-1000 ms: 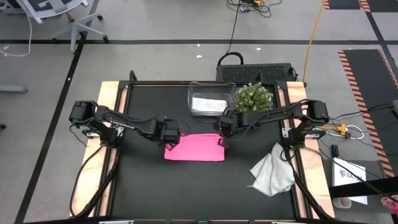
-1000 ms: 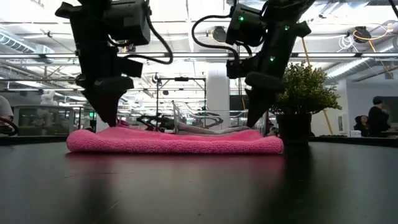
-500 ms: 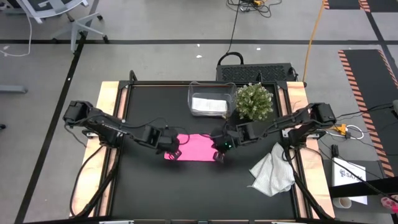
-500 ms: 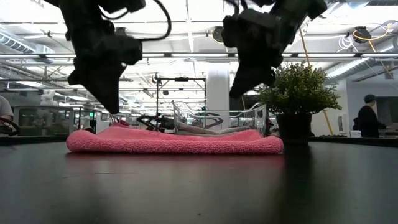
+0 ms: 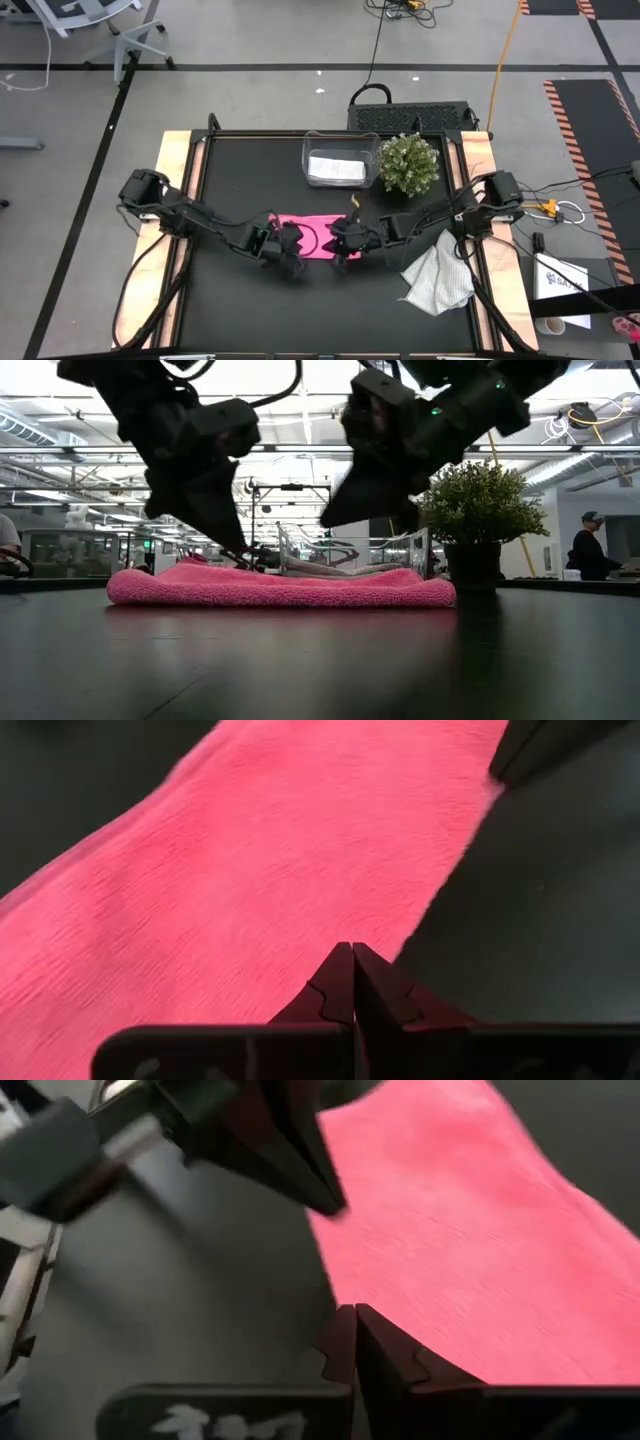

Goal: Fold microfiber towels
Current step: Fold the pink towel

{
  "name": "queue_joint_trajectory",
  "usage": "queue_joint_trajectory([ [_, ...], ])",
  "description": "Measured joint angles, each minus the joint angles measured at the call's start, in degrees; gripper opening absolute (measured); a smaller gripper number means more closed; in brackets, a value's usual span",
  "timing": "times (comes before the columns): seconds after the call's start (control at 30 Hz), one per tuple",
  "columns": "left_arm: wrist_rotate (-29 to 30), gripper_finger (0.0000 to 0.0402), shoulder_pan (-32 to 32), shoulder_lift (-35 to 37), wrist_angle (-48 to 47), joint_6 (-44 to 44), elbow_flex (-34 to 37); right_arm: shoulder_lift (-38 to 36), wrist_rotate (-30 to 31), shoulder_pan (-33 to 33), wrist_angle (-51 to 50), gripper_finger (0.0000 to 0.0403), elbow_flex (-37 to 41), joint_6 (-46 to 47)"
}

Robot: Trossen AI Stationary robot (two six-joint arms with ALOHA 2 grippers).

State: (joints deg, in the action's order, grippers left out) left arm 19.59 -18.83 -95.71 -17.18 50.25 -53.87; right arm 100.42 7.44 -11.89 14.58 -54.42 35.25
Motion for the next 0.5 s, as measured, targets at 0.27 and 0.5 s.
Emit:
queue_joint_trajectory([
  [0.27, 2.5, 0.0001, -1.5, -3.6, 3.3, -4.8, 0.1, 10.0, 0.0, -1.8, 5.0, 0.0, -3.1, -4.5],
  [0.5, 7.3, 0.0001, -3.2, -3.7, 4.4, -5.2, 0.0, 12.9, -0.2, -1.6, 9.6, 0.0, -3.2, -3.8],
])
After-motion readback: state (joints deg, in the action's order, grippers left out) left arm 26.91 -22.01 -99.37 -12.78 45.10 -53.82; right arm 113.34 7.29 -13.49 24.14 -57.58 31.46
